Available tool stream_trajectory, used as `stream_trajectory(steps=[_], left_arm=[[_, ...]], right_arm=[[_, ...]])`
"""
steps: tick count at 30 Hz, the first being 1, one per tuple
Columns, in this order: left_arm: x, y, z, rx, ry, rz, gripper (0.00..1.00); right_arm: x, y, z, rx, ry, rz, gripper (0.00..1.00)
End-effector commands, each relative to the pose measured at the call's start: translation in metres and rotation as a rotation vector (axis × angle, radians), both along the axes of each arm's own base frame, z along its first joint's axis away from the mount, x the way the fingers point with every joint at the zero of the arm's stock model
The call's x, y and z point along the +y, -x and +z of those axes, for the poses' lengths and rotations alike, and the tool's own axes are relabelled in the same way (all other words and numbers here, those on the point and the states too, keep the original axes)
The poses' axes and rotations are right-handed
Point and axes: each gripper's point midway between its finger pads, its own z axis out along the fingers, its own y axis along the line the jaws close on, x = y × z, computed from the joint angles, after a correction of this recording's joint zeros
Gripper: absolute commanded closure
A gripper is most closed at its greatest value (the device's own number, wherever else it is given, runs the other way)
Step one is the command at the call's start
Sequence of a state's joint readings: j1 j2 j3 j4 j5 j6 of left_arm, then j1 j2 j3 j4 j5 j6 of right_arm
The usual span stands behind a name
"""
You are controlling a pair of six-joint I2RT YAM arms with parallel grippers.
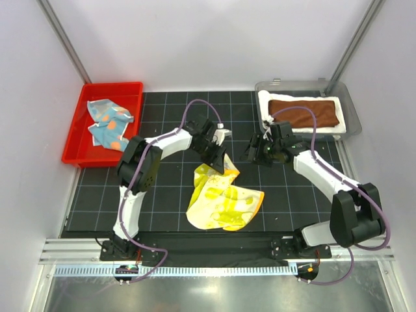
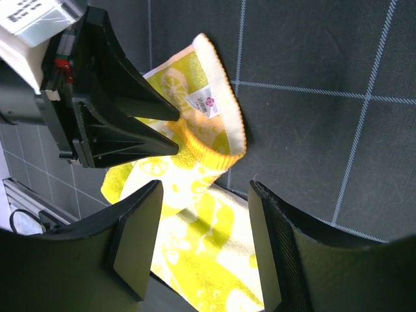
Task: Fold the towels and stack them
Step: Flatten out the crumpled towel
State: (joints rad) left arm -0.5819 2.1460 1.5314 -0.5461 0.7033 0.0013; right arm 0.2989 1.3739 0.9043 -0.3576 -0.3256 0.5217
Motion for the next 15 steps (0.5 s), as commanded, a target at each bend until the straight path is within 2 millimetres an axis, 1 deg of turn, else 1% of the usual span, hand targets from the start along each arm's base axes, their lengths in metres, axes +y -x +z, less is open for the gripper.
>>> stream_trajectory(steps=[1,2,3,4,5,6,7,8,9,10,11,12,15], left_arm=[[-0.002,-0.015,0.001,-0.109,-0.016,0.014,0.54],[-0.001,-0.021,0.006,-0.148,-0.019,0.035,0.53],[-0.001,-0.024,0.006,-0.173,-0.016,0.042,0.52],[-0.001,-0.027,0.007,-0.17,-0.023,0.075,0.52],[0.002,-0.03,0.005,-0.182,-0.041,0.093,0.51],[0.002,-0.031,0.006,-0.189,-0.041,0.099,0.51],[0.004,-0.03,0.003,-0.185,-0.051,0.107,0.51],[0.006,-0.029,0.002,-0.177,-0.056,0.117,0.51],[0.005,-0.03,0.005,-0.188,-0.051,0.124,0.51],[0.008,-0.026,0.002,-0.177,-0.056,0.125,0.51],[0.008,-0.025,0.002,-0.178,-0.054,0.124,0.5],[0.009,-0.023,0.001,-0.174,-0.058,0.123,0.5],[0.009,-0.017,-0.003,-0.155,-0.048,0.104,0.5]], right_arm=[[-0.004,-0.01,-0.016,0.01,0.034,-0.023,0.38],[-0.005,-0.014,-0.018,0.029,0.038,-0.048,0.39],[-0.005,-0.013,-0.024,0.068,0.036,-0.073,0.4],[-0.003,-0.014,-0.036,0.137,0.015,-0.123,0.41],[0.001,-0.015,-0.04,0.165,-0.012,-0.153,0.41],[0.003,-0.013,-0.049,0.196,-0.029,-0.173,0.41],[0.008,-0.019,-0.049,0.185,-0.068,-0.185,0.41],[0.011,-0.018,-0.06,0.233,-0.086,-0.215,0.41],[0.012,-0.021,-0.063,0.235,-0.094,-0.222,0.41],[0.014,-0.021,-0.066,0.245,-0.092,-0.227,0.41],[0.014,-0.022,-0.073,0.262,-0.091,-0.24,0.41],[0.015,-0.025,-0.074,0.257,-0.103,-0.245,0.4],[0.025,-0.024,-0.081,0.285,-0.157,-0.249,0.4]])
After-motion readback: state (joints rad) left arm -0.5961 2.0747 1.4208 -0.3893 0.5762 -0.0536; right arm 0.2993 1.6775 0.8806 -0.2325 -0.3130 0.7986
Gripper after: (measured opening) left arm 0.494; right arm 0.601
